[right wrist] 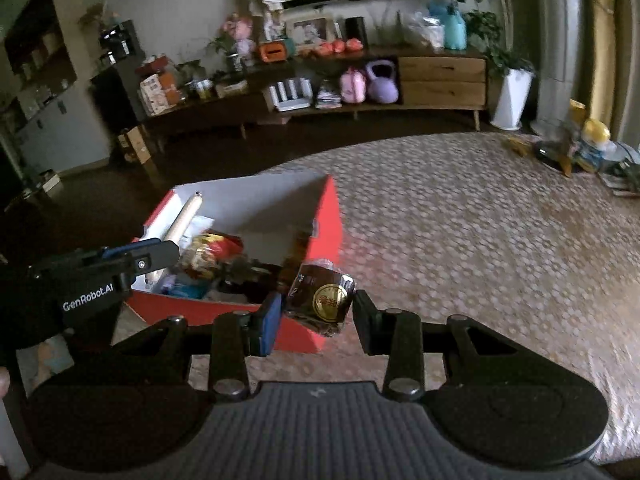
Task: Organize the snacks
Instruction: 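Carry the stick and round packet over the red shoebox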
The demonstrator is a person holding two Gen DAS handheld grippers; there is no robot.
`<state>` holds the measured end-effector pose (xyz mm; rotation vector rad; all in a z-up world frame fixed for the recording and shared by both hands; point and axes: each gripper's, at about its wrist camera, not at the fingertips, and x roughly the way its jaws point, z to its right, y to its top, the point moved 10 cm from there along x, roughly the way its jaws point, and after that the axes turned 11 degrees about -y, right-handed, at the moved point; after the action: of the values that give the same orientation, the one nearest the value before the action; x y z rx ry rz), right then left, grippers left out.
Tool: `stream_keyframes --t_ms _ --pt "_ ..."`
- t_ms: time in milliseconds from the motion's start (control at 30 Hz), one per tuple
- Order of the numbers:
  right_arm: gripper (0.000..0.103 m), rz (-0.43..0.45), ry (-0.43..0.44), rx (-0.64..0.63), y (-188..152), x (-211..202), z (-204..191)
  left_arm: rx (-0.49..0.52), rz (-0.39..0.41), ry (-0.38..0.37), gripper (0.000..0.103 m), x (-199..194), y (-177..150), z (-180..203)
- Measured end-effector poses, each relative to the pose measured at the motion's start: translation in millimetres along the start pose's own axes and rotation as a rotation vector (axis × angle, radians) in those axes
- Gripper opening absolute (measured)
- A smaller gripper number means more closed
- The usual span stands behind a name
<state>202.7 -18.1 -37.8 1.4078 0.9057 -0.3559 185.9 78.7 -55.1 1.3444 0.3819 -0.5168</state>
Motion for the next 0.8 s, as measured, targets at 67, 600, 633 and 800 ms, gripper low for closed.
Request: stream_keyframes --t_ms 67,600,633,800 --pt "0.038 0.001 0.009 -0.015 3.7 3.6 -13.4 0.001 0.001 0.004 0.008 -2.1 3.2 -11.1" --pt "0.038 -0.030 -0.010 -0.093 21.7 71.7 -72.9 -0.010 -0.036 0.067 0.008 17.5 8.3 -97.8" --pt "0.038 -0.037 -0.014 -0.102 22.0 78.8 -75.1 -0.013 -0.040 0.070 0.008 20.0 6.6 -102.7" --pt "0.038 -0.062 -0.014 -0.128 23.9 106.3 -84.7 -0.021 -0.066 0.092 0.008 38.7 0.4 -123.1"
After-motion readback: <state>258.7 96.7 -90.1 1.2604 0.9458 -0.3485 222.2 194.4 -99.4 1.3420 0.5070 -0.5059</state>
